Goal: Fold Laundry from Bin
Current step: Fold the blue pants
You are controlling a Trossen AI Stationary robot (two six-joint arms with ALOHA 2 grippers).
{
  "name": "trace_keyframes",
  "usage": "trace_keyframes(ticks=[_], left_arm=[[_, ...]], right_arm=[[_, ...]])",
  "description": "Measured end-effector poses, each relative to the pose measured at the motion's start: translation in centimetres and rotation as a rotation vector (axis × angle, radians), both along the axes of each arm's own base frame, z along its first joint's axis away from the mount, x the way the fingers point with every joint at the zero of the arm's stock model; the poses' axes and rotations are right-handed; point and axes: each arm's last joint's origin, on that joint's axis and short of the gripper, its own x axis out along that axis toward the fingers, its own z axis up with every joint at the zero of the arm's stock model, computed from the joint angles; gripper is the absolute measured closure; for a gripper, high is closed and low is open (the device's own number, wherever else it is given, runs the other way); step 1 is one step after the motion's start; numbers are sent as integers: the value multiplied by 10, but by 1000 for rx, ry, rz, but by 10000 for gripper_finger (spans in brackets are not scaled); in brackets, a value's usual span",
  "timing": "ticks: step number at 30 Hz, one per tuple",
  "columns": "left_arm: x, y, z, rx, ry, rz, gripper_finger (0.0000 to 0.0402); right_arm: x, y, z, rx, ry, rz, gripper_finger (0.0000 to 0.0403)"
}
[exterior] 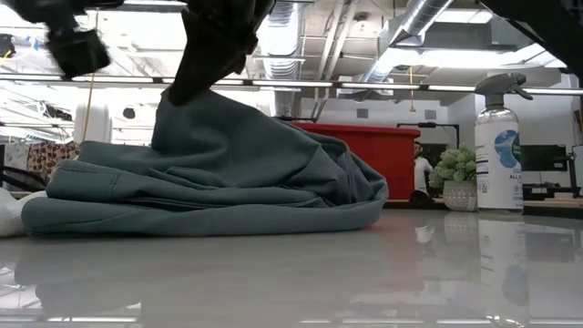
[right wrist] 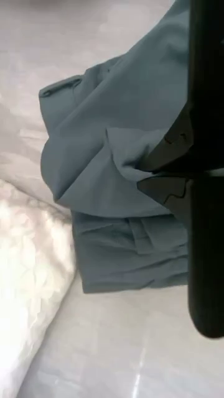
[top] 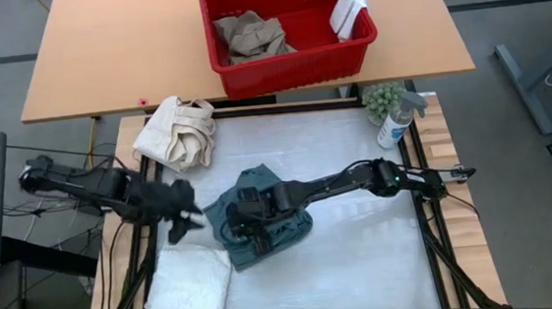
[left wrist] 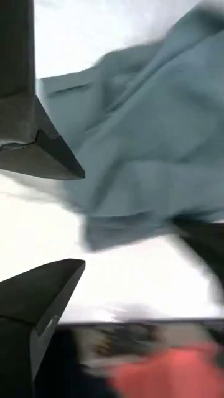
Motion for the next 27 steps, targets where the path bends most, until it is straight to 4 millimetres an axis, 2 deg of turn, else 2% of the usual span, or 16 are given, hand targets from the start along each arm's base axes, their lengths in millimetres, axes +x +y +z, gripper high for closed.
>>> trace_keyframes(ticks=[5, 10, 15, 22, 27], left_arm=[[6, -26, -14, 151, 74, -99, 195], [21, -42, -31, 299, 124, -89, 195], [39, -62, -48, 385, 140, -201, 195], [48, -68, -67, 524, 203, -181, 195], [56, -79, -73, 541, 164, -288, 195]], right_arm=[[-2, 5, 1, -1, 4, 10, 379], [-2, 6, 1, 5, 5, 7, 379], [-2, 5, 1, 37, 10, -44, 379], [-2, 1, 1, 68, 11, -96, 379], [-2, 2, 1, 70, 11, -98, 379]])
